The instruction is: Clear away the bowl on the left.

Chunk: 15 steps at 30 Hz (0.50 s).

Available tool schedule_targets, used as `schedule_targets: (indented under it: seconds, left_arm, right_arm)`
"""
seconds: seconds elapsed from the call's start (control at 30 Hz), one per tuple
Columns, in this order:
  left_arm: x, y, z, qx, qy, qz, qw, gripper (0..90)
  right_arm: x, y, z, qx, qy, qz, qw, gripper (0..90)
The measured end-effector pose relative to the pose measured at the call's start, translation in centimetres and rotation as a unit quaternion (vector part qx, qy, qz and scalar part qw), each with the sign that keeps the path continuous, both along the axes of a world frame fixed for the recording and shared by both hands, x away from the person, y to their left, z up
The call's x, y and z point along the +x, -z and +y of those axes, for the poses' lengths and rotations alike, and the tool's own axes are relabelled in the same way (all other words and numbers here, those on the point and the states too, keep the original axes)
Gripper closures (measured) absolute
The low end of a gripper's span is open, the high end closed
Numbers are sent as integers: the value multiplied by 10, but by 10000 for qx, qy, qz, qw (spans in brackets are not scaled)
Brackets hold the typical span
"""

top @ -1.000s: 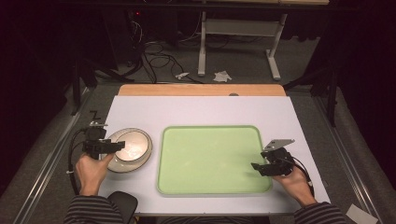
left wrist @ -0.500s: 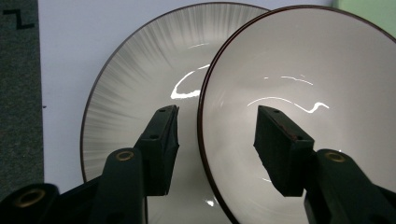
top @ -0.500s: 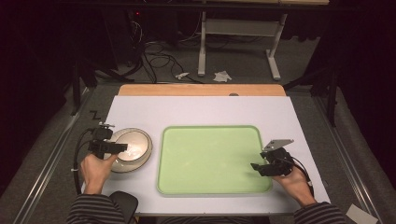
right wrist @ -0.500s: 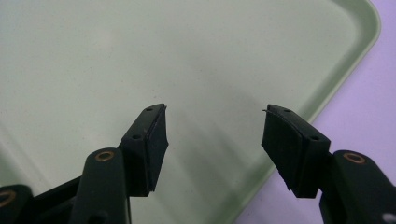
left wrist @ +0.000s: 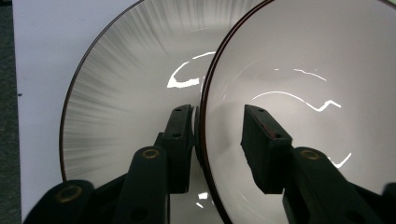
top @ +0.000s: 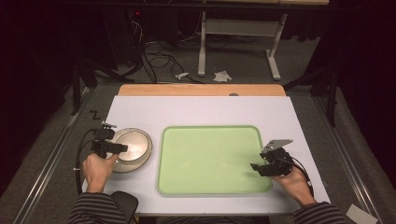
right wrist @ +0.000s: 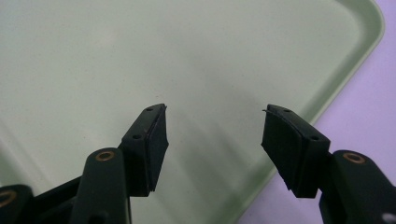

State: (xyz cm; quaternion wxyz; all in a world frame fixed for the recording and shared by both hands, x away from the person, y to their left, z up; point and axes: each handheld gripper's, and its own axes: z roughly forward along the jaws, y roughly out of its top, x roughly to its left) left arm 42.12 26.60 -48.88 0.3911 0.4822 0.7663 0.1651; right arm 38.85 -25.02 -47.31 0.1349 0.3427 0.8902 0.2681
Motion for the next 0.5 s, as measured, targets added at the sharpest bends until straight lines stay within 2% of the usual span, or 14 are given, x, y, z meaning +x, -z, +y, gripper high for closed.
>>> schedule_targets:
  seconds: [0.07,0.5]
  left_arm:
    - [0,-1,1,-22,-8,1,10000,669]
    - [2,2,4,-145,-75,123,9998,768]
  right_arm:
    - [-1,-1,0,-16,-21,-49,10000,418]
    - [0,0,1,-8,-38,-5,10000,418]
